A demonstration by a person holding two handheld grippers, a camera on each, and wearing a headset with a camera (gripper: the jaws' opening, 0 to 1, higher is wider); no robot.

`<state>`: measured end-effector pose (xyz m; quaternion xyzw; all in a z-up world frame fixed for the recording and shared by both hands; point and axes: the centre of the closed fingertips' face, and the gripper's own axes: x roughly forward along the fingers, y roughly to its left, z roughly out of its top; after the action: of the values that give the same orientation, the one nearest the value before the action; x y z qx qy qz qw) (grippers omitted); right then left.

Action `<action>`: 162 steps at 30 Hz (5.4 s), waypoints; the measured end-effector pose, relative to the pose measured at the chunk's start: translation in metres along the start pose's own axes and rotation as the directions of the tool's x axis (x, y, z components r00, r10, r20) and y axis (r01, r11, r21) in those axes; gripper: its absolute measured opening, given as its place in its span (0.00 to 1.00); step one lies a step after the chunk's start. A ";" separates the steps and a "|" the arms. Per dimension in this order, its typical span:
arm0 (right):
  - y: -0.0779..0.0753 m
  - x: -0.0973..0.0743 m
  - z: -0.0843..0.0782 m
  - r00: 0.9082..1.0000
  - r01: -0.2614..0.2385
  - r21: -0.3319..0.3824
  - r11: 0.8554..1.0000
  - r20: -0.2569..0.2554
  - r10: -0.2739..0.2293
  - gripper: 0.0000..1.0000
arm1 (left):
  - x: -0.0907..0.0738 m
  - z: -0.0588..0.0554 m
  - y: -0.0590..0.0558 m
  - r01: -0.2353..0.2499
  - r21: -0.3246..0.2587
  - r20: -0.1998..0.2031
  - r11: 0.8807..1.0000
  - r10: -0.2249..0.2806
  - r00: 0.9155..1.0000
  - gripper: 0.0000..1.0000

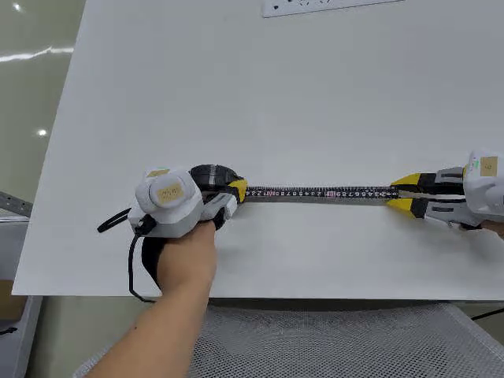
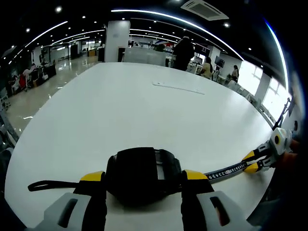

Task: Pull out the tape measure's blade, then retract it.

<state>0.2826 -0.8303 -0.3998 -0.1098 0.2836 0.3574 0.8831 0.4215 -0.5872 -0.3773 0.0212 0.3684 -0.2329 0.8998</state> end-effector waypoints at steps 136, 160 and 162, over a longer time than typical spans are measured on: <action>0.076 0.179 0.128 0.936 -0.315 -0.094 0.944 0.134 0.326 0.11 | -0.001 -0.003 0.003 0.050 -0.096 -0.056 0.994 -0.056 0.997 0.58; 0.076 0.179 0.127 0.945 -0.295 -0.085 0.952 0.122 0.304 0.14 | 0.000 -0.002 0.004 0.043 -0.077 -0.060 0.996 -0.048 0.997 0.60; 0.076 0.179 0.127 0.945 -0.294 -0.080 0.953 0.123 0.302 0.14 | 0.000 -0.002 0.004 0.045 -0.077 -0.060 0.996 -0.049 0.997 0.60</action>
<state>0.3886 -0.6231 -0.3993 -0.0681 0.2264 0.5015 0.8322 0.4216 -0.5829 -0.3793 -0.0141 0.4048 -0.2391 0.8825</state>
